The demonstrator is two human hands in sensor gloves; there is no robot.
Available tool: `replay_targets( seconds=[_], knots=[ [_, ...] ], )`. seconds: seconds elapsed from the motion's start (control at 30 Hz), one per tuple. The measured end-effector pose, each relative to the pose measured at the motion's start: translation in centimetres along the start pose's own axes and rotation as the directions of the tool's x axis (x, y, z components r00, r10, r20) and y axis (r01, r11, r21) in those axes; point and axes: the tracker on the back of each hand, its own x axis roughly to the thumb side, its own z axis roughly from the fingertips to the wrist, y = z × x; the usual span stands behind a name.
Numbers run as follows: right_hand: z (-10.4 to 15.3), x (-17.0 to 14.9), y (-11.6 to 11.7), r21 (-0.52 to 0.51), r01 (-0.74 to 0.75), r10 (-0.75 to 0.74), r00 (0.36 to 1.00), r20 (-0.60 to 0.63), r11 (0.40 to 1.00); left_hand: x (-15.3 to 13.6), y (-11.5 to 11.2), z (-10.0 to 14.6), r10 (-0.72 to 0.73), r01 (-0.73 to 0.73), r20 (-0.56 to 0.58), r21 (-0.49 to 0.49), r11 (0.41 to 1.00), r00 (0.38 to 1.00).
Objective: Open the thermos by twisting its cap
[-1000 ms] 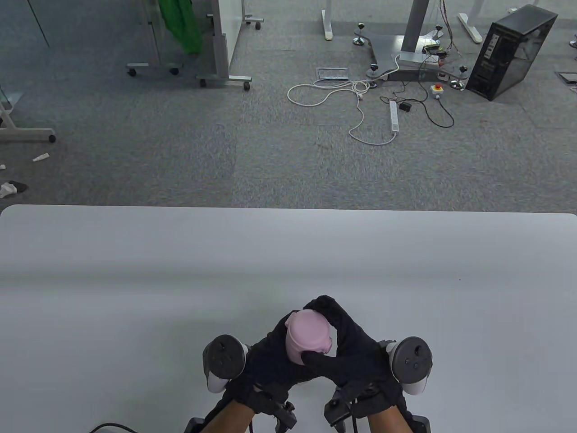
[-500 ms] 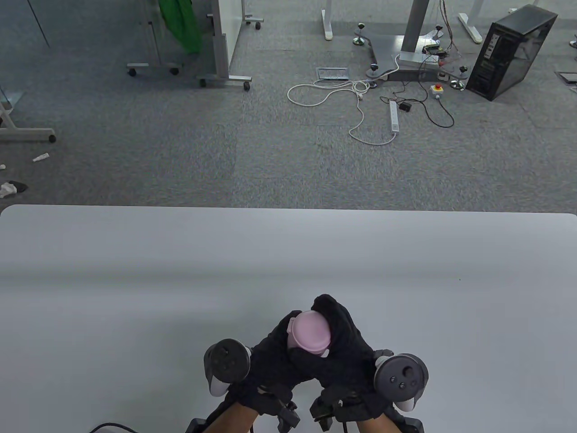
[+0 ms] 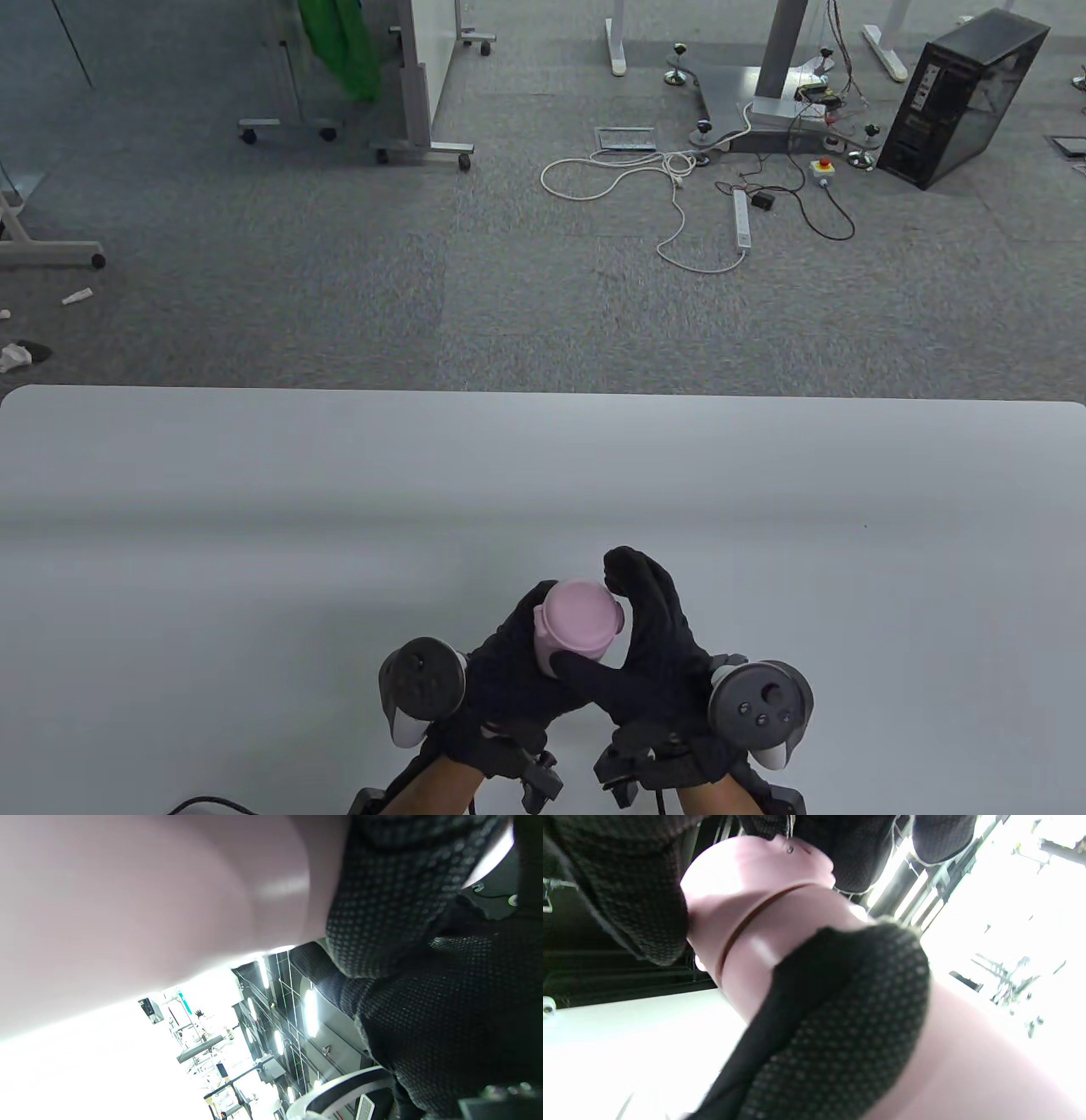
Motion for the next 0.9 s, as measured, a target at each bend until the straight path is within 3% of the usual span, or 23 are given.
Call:
replay_targets(
  seconds=[0.17, 0.43, 0.57, 0.7, 0.83, 0.9],
  knots=[
    [0.1, 0.3, 0.6, 0.005, -0.022, 0.022, 1.0, -0.01, 1.0, 0.1, -0.4, 0.0, 0.002, -0.002, 0.001, -0.029, 1.0, 1.0],
    [-0.5, -0.9, 0.3, 0.111, 0.254, -0.252, 0.967, -0.026, 0.961, 0.0, -0.4, -0.1, 0.038, -0.038, 0.008, -0.045, 0.998, 0.999],
    [-0.6, -1.3, 0.2, 0.145, 0.303, -0.301, 0.953, -0.033, 0.942, 0.0, -0.5, -0.1, 0.056, -0.055, 0.015, -0.058, 0.997, 0.998],
    [-0.2, -0.3, 0.4, 0.104, 0.171, -0.168, 0.985, -0.034, 0.98, -0.1, -0.4, -0.1, 0.063, -0.062, 0.015, -0.035, 0.997, 0.998],
    [0.3, 1.2, 0.7, 0.016, -0.1, 0.101, 0.995, -0.022, 0.995, -0.1, -0.2, 0.0, 0.049, -0.049, 0.005, -0.002, 0.999, 0.999],
    [0.4, 1.4, 1.0, 0.023, -0.111, 0.111, 0.994, -0.023, 0.994, 0.0, -0.3, 0.0, 0.031, -0.03, 0.012, -0.01, 0.999, 0.999]
  ],
)
